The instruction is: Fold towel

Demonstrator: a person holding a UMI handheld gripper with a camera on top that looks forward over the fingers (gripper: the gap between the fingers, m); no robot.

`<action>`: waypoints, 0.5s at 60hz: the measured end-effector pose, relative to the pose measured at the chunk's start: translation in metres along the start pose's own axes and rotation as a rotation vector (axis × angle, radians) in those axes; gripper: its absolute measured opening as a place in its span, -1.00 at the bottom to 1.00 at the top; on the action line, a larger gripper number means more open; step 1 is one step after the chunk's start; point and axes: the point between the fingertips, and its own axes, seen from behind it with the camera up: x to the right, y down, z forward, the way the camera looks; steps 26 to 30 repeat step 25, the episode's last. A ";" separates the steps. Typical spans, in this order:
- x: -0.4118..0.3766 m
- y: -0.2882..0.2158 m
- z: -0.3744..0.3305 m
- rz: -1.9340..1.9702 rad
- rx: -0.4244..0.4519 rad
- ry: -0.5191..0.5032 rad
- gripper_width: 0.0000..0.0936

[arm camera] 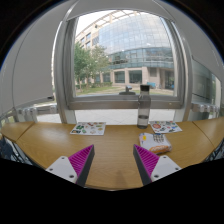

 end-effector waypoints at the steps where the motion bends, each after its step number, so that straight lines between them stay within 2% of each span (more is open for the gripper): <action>1: -0.003 0.002 -0.002 -0.003 -0.002 0.001 0.68; 30: -0.021 0.026 -0.046 -0.037 -0.028 0.037 0.68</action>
